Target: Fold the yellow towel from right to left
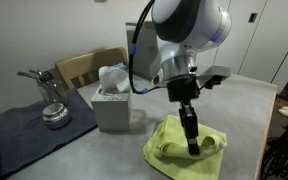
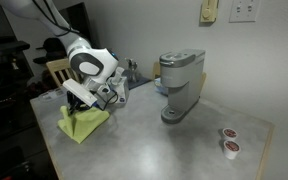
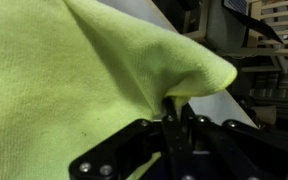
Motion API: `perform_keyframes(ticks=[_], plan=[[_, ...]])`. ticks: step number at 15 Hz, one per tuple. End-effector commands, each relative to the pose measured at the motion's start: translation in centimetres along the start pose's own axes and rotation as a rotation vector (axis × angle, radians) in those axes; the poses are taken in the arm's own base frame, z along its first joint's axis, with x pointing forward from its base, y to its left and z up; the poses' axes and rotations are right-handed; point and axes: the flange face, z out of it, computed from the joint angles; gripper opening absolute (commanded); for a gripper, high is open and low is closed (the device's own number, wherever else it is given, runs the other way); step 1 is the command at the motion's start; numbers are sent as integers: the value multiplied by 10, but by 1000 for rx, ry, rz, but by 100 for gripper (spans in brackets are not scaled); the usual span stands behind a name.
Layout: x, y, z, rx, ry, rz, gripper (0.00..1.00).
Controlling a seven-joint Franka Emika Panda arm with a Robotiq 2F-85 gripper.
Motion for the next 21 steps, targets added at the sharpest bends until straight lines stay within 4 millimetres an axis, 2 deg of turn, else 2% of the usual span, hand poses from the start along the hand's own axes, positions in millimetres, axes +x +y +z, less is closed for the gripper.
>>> perform_keyframes(ticks=[1, 6, 9, 14, 21], plan=[[5, 1, -1, -22, -1, -19, 43], [4, 0, -3, -23, 2, -22, 78], [2, -2, -11, -33, 17, -27, 98], [-6, -7, -34, -84, 34, -28, 100], [-30, -16, -91, -193, 35, -20, 100]])
